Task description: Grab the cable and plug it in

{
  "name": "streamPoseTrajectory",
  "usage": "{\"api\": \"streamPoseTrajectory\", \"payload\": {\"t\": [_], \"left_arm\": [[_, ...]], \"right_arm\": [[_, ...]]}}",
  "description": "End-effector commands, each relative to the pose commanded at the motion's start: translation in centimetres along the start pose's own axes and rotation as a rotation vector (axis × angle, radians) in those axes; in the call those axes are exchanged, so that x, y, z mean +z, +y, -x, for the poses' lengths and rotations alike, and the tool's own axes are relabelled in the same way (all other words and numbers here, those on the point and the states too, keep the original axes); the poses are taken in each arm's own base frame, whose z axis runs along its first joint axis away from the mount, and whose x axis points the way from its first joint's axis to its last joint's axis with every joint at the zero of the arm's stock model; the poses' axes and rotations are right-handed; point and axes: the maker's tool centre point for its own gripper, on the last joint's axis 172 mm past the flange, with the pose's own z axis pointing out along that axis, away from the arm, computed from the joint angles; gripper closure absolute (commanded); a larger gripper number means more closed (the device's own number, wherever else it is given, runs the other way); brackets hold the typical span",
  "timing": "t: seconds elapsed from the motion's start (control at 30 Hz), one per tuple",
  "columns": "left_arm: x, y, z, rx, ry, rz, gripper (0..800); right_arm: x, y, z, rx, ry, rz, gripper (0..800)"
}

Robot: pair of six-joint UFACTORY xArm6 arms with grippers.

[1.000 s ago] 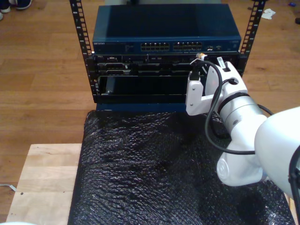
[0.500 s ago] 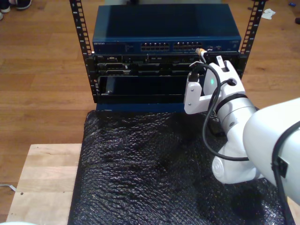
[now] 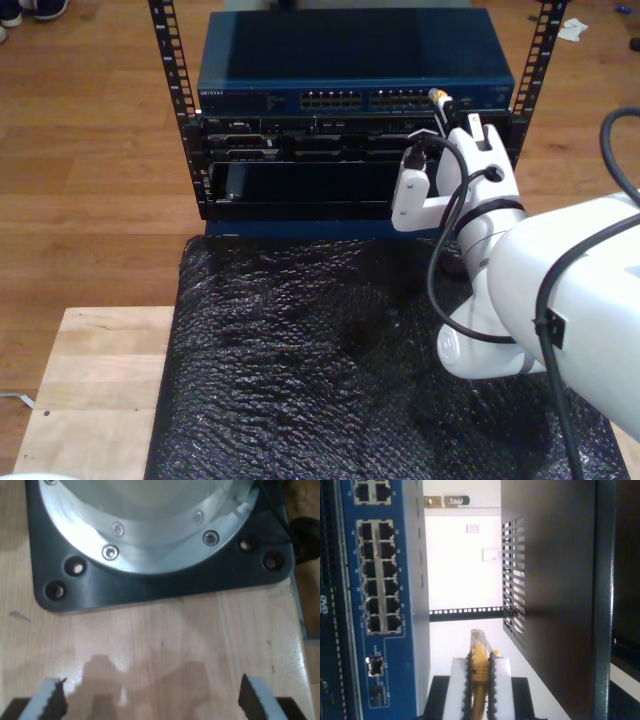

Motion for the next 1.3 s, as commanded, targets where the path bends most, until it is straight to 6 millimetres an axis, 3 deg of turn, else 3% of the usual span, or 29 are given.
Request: {"api": "streamPoseTrajectory", "payload": {"t": [0.1, 0.43, 0.63, 1.3], "left_arm": [[0.0, 0.0, 0.0, 0.0, 0.0, 0.0, 0], [0.0, 0.0, 0.0, 0.0, 0.0, 0.0, 0], [0.0, 0.0, 0.0, 0.0, 0.0, 0.0, 0], [0.0, 0.0, 0.0, 0.0, 0.0, 0.0, 0]], "right_arm": [[0.1, -0.4, 1.1, -0.024, -0.047, 0.001, 800], [0.9, -1.2, 0.7, -0.027, -0.089, 0.009, 800], [1.6, -1.5, 1.6, -0.052, -0.142, 0.015, 800], [3.2, -2.8, 0.0, -0.047, -0.215, 0.024, 800]]}}
